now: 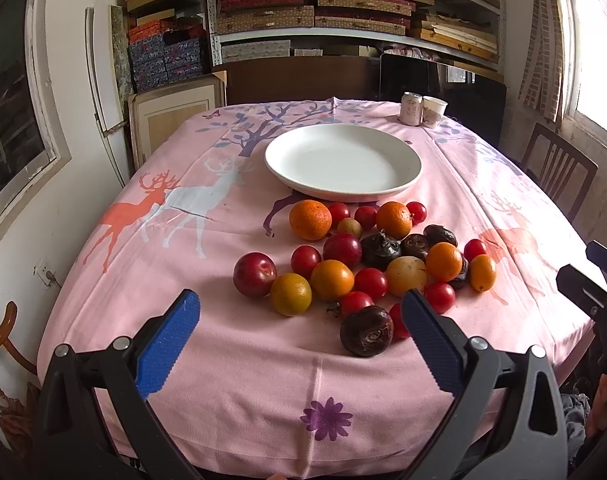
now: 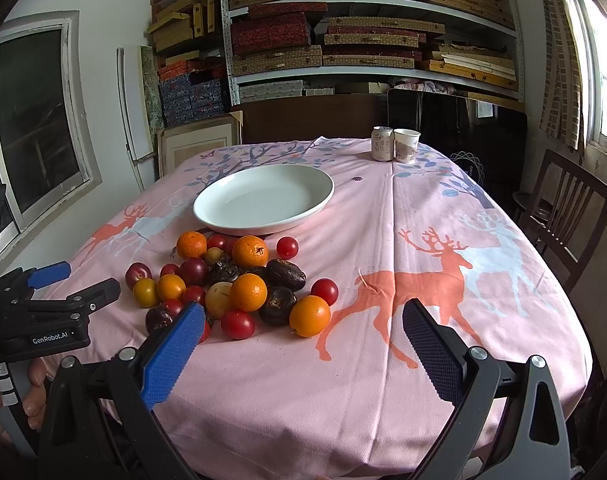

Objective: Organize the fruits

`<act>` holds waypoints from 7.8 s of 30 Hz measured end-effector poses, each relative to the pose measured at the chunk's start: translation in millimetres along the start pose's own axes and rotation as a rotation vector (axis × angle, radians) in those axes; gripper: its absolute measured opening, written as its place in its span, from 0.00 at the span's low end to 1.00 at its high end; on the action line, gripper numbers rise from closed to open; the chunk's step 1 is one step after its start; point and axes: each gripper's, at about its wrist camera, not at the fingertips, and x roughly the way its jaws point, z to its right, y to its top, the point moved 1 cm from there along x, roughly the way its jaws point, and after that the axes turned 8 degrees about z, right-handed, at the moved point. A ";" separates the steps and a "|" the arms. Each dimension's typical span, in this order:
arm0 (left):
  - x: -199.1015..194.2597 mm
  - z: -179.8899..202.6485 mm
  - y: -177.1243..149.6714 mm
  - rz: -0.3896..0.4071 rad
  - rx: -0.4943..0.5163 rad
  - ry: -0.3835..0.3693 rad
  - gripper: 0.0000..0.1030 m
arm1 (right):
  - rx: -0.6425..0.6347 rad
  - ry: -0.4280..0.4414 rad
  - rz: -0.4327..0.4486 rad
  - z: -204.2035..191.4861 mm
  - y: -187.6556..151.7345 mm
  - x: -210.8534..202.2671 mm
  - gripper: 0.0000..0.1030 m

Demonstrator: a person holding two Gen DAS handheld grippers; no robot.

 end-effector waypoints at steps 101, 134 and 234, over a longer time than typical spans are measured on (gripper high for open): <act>97.5 -12.3 -29.0 -0.122 0.043 -0.081 0.34 | 0.053 0.024 -0.180 17.6 -32.0 59.1 0.97; 69.0 -30.3 -19.0 -0.032 -0.027 -0.153 0.34 | 0.079 0.198 -0.146 26.7 -15.9 94.7 0.38; 207.1 52.8 104.9 -0.110 0.143 -0.253 0.73 | 0.219 0.255 -0.233 21.0 92.5 247.8 0.48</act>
